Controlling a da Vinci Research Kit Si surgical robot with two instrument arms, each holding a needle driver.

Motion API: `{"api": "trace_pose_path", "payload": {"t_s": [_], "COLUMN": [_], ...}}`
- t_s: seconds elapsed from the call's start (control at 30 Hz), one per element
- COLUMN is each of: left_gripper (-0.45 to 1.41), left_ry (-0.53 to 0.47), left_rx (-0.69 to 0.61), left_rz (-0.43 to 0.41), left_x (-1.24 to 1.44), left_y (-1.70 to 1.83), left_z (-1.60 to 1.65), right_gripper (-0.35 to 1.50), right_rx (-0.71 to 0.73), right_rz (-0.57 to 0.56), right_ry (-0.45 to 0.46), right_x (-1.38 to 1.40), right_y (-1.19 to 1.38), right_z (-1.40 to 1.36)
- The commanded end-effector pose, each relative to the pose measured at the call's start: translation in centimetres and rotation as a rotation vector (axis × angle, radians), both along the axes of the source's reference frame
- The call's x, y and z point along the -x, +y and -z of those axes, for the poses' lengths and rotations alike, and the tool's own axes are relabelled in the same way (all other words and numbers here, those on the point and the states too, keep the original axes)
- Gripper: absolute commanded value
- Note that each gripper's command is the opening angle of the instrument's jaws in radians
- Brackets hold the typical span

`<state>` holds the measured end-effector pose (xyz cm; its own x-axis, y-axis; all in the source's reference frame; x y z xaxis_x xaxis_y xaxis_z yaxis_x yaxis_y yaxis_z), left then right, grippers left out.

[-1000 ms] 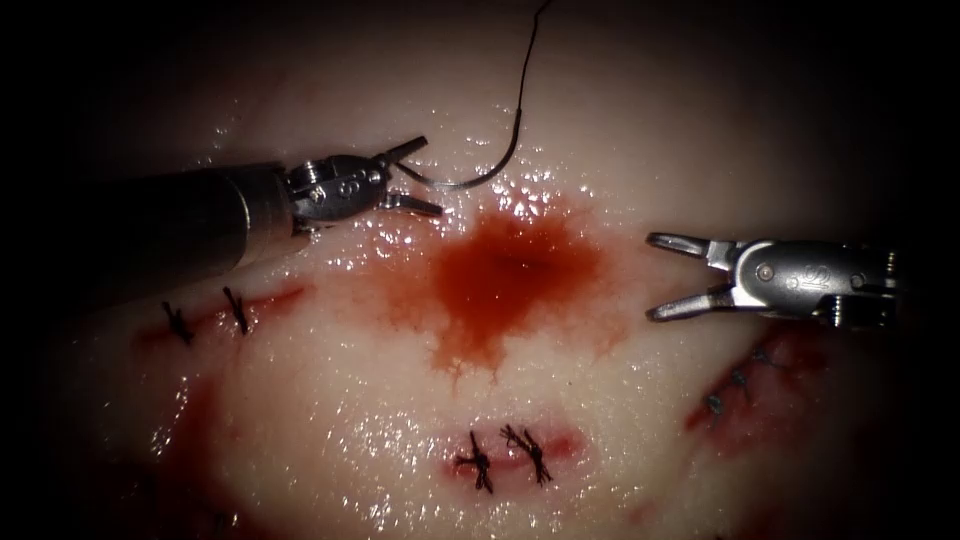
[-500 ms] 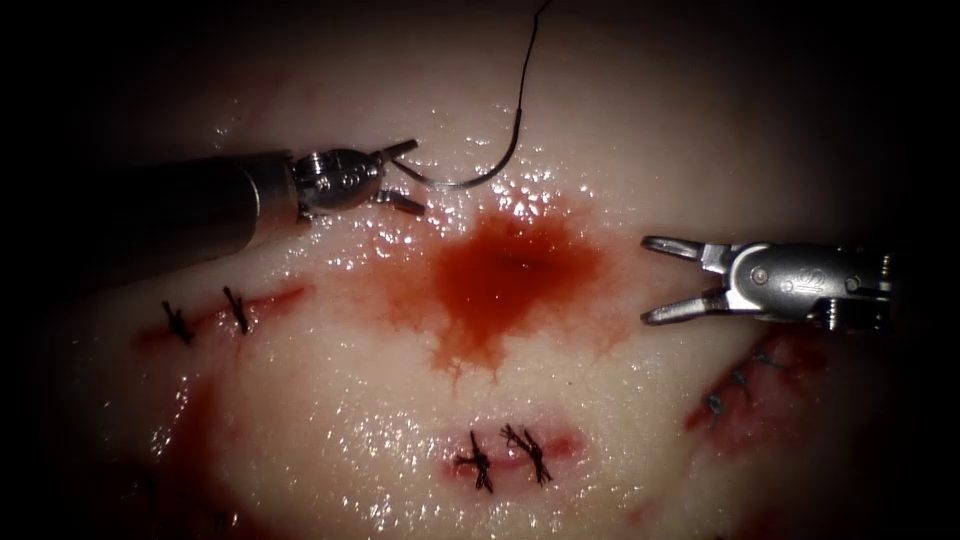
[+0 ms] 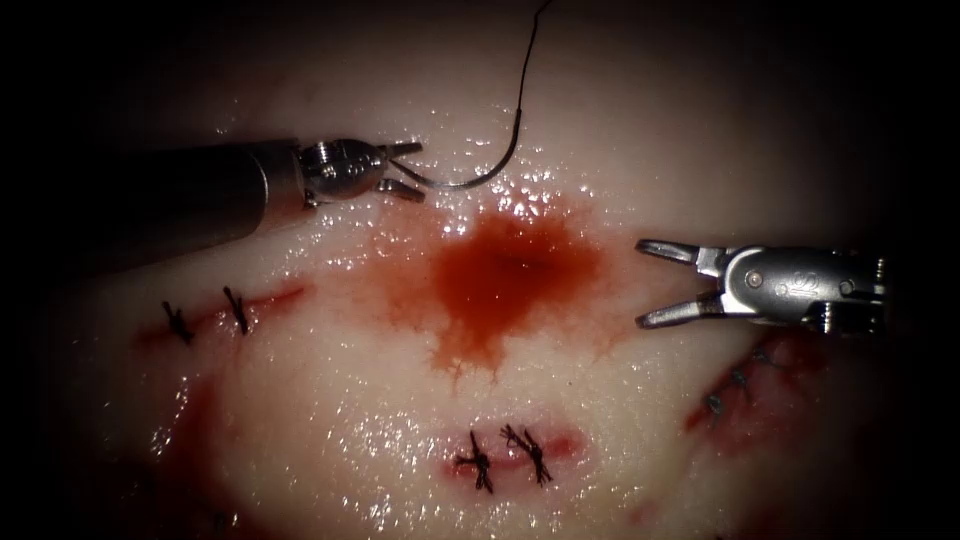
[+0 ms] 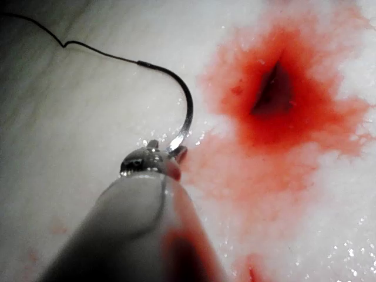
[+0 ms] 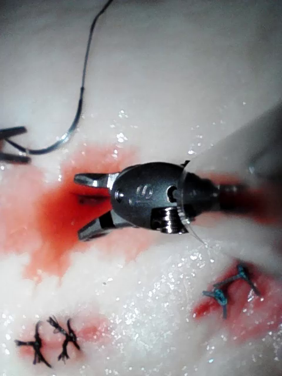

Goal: Wound Closure

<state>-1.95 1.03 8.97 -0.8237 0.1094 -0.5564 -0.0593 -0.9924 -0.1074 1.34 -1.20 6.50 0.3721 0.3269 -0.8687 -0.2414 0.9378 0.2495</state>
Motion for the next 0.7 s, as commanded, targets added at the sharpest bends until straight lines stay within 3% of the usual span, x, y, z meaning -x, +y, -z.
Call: {"api": "trace_pose_path", "payload": {"t_s": [0.03, 0.1, 0.27, 0.4, 0.57, 0.7], "left_gripper": [-0.18, -0.45, -0.45, -0.45, -0.45, -0.45], "left_ry": [-0.008, -0.007, 0.000, 0.006, 0.000, -0.015], "left_rx": [0.000, 0.000, 0.022, 0.061, 0.142, 0.207], "left_rz": [-0.006, -0.004, -0.031, -0.048, -0.028, -0.016], "left_x": [0.06, 0.07, 0.10, 0.14, 0.21, 0.28], "left_y": [0.02, 0.01, -0.06, -0.17, -0.32, -0.43], "left_z": [-0.06, -0.05, 0.03, 0.18, 0.41, 0.57], "right_gripper": [0.89, 0.89, 0.84, 0.62, 0.70, 0.84], "right_rx": [0.000, -0.001, -0.050, -0.100, -0.143, -0.281], "right_rz": [0.002, 0.002, -0.019, -0.040, -0.092, -0.152], "right_ry": [0.002, 0.002, 0.007, 0.012, 0.035, 0.042], "right_x": [-0.07, -0.07, -0.06, -0.07, -0.14, -0.27], "right_y": [-0.03, -0.03, -0.02, -0.01, 0.05, 0.06], "right_z": [-0.06, -0.06, -0.06, -0.06, -0.06, -0.06]}}
